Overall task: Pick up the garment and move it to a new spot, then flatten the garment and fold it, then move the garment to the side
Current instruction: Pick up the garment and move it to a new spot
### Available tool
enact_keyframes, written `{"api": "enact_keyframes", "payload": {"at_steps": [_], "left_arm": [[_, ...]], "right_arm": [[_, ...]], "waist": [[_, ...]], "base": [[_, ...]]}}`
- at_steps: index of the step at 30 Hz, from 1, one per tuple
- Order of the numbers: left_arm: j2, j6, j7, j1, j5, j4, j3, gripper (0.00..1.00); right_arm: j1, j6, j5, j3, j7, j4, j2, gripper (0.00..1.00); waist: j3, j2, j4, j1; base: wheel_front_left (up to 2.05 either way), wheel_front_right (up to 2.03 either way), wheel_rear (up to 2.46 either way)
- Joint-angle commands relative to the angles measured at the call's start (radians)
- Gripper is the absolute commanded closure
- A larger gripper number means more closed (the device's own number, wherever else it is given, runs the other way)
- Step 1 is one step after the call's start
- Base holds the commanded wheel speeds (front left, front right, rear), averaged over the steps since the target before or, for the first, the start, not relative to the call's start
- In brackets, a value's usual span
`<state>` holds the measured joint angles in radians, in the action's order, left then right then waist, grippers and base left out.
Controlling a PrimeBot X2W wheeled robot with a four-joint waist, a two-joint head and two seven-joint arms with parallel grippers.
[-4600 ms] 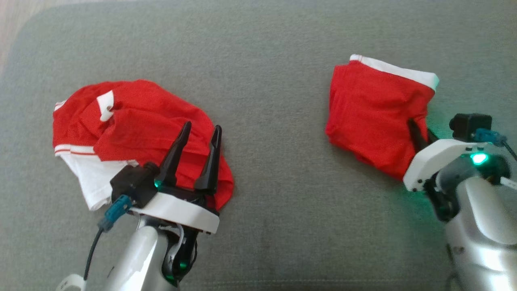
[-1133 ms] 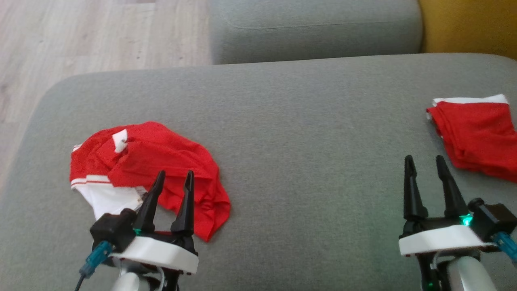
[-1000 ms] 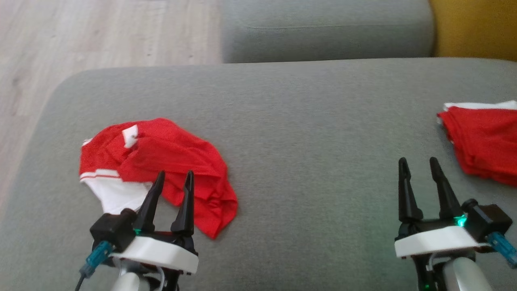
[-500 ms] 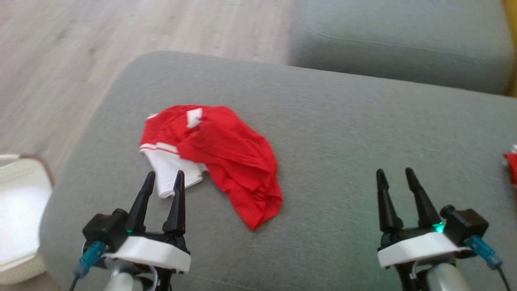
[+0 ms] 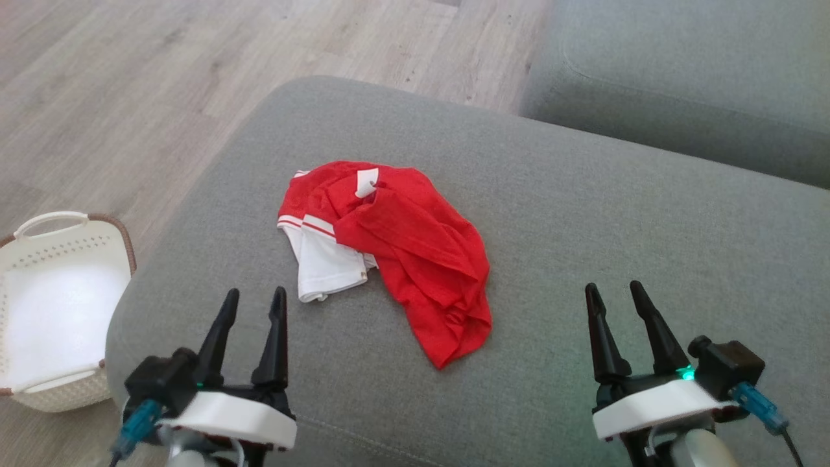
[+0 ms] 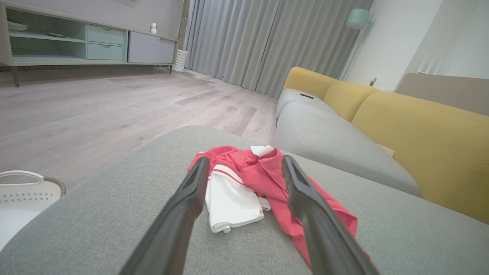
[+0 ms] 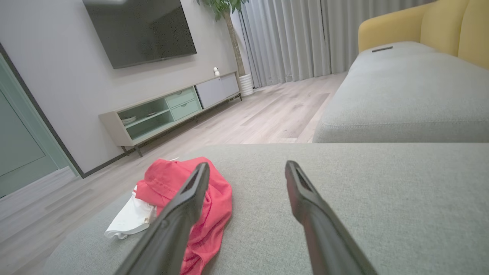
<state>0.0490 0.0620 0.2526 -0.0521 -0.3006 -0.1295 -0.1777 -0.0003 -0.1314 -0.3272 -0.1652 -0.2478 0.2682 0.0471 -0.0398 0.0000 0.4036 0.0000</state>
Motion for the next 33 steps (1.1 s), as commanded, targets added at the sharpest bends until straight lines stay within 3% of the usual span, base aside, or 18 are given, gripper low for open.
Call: {"api": "enact_keyframes", "payload": {"at_steps": [1,8,14,17,18,22,26,33], "left_arm": [[0.001,0.007,0.009,0.046,0.007,0.037,0.046,0.00],[0.005,0.031,0.009,0.106,0.047,-0.008,0.067,0.00],[0.085,0.062,0.000,0.274,0.068,-0.151,0.012,0.00],[0.164,0.068,-0.060,0.428,0.054,-0.234,-0.091,0.00],[0.206,0.068,-0.102,0.499,0.014,-0.270,-0.159,0.00],[0.281,0.068,-0.199,0.620,-0.086,-0.347,-0.284,0.00],[0.338,0.068,-0.251,0.707,-0.179,-0.411,-0.389,0.00],[0.378,0.069,-0.282,0.798,-0.339,-0.496,-0.535,0.00]], "right_arm": [[-0.035,0.001,-0.005,-0.030,-0.012,-0.029,0.003,0.00],[-0.059,0.001,0.023,-0.013,-0.011,-0.037,0.003,0.00],[-0.099,0.001,0.074,0.036,0.013,-0.079,0.003,0.00],[-0.125,0.001,0.095,0.066,0.028,-0.111,0.004,0.00],[-0.139,0.001,0.102,0.072,0.035,-0.126,0.004,0.00],[-0.162,0.001,0.106,0.074,0.037,-0.140,0.005,0.00],[-0.180,0.001,0.106,0.069,0.036,-0.143,0.005,0.00],[-0.201,0.001,0.110,0.070,0.033,-0.140,0.004,0.00]], "waist": [[0.010,0.0000,-0.007,0.0000],[0.065,0.0000,-0.039,0.0000],[0.163,0.0000,-0.086,0.0000],[0.224,0.0000,-0.113,0.0000],[0.254,0.0000,-0.128,0.0000],[0.297,0.0000,-0.154,0.0000],[0.329,0.0000,-0.177,0.0000],[0.362,0.0000,-0.205,0.0000]], "base": [[0.00,0.00,0.00],[0.00,0.00,0.00],[0.00,0.00,0.00],[0.00,0.00,0.00],[0.00,0.00,0.00],[0.00,0.00,0.00],[0.00,0.00,0.00],[0.00,0.00,0.00]]}}
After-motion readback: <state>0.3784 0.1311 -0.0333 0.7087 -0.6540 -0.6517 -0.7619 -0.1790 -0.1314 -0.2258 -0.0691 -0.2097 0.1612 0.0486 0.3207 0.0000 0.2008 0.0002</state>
